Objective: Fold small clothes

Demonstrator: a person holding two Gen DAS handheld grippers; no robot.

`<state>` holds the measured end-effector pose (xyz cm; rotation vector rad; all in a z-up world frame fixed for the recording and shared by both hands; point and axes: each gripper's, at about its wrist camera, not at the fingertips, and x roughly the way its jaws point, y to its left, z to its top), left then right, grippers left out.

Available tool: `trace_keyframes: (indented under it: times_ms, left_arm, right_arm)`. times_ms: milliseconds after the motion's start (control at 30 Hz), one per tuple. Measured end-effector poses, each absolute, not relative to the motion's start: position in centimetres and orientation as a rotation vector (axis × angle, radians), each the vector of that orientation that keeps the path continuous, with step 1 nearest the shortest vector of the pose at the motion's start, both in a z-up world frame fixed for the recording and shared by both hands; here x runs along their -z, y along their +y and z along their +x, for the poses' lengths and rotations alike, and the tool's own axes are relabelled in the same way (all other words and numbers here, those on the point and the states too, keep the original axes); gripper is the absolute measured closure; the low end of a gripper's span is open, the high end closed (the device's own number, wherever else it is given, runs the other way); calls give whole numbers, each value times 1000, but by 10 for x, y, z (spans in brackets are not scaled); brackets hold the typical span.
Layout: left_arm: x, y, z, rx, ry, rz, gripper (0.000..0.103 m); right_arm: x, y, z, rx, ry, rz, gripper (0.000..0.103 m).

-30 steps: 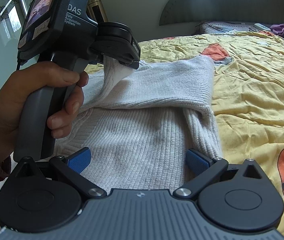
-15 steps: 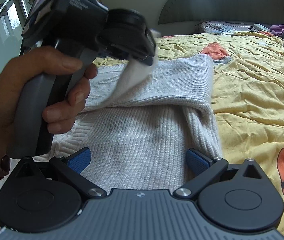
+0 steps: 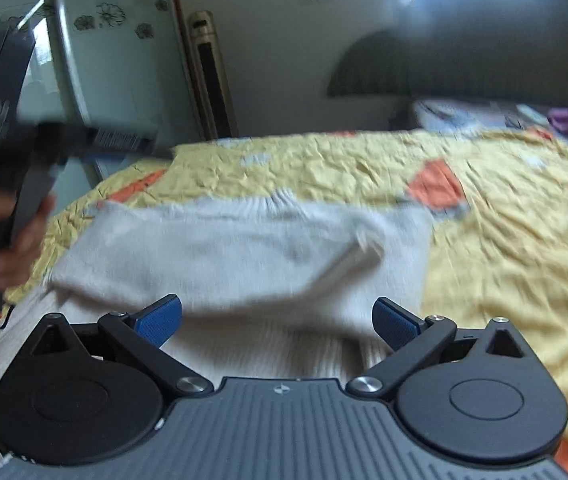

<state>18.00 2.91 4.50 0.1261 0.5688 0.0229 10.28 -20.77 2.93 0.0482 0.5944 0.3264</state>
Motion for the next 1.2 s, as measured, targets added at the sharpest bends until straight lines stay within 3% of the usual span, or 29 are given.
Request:
trace_keyframes:
  times_ms: [233,433,533,667,767,800,833,1067,1167,1200]
  left_arm:
    - [3,67,172,-94,687,135,36]
    - [10,69,167,-102,686,147,36]
    - [9,65,168,-90,672,122,36]
    - [9,58,165,-75,673,133,36]
    - [9,57,165,-73,670,139,36]
    - [9,57,167,-74,673,135,36]
    - [9,57,169,-77,675,129,36]
    - [5,56,179,-117,645,80,36]
    - [12,55,188,-126,682,73,36]
    - [15,56,191,-128,697,68,36]
  right_arm:
    - [-1,-188,170,-150,689,-81,2]
    - [-13,-257,182,-236,622,309,6]
    - [-3,-265,208,-282,654,334,18]
    - [12,-262,227,-288,739,290,50]
    - [11,-253,219,-297,716,173,62]
    - [9,-252,215,-272,691,141,82]
    - [6,-252,214,-251,672,121,96]
    - [-16,-241,214,-247,530,8,96]
    - [-4,-233,234,-246,627,-20,95]
    - [4,-231,239,-215,679,-44,87]
